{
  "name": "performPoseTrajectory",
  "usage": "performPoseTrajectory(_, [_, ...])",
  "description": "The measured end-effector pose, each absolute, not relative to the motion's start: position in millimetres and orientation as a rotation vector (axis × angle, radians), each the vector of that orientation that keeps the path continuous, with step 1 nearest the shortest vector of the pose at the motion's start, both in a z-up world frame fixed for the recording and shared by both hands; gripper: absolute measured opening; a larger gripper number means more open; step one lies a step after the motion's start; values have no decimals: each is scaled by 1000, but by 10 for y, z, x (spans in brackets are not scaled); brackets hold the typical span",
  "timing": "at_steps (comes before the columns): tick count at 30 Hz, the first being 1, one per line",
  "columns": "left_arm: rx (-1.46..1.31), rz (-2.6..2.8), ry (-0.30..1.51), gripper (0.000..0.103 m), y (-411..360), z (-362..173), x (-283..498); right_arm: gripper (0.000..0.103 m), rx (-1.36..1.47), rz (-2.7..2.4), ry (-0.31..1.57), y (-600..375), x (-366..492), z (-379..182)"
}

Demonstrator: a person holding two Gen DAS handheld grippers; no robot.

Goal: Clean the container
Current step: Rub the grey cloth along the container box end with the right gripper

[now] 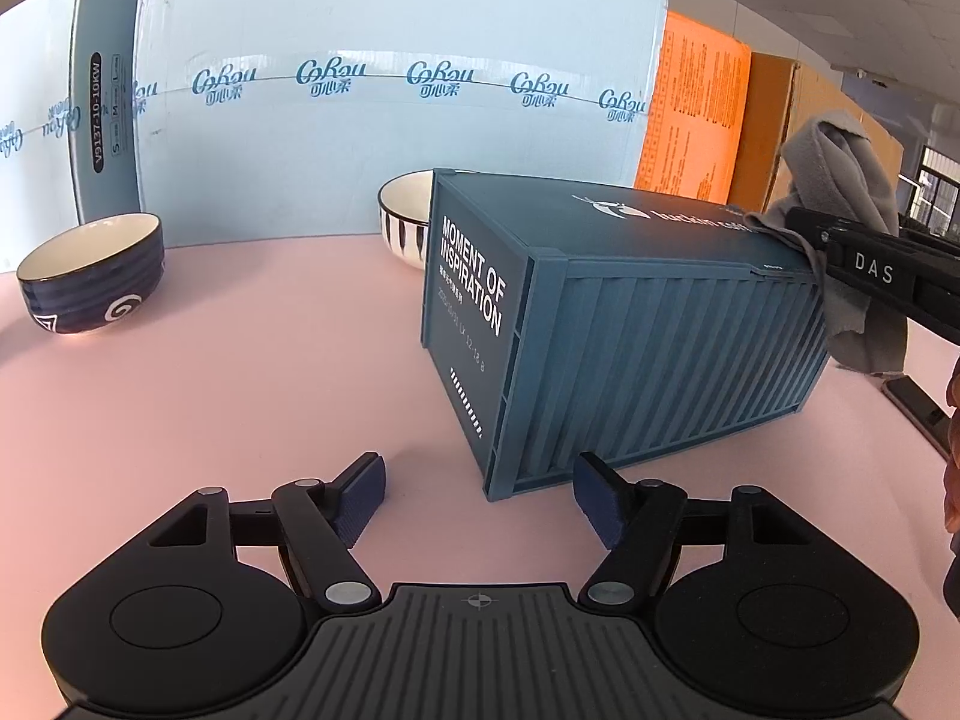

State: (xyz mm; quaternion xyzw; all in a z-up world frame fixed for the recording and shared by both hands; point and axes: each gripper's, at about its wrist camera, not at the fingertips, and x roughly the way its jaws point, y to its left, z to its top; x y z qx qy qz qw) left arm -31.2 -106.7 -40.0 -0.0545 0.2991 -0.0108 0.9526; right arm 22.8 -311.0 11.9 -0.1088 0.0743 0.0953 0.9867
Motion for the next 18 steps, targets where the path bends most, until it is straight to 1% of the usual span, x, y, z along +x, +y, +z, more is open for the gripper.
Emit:
performPoseTrajectory(5, [-120,-29,607,73,-1026,-405,-295,29,-216,156,146,-3207,237,86])
performPoseTrajectory(18, [-165,-45,598,73,-970,-408,-314,30,-218,233,97,-2907,-3,23])
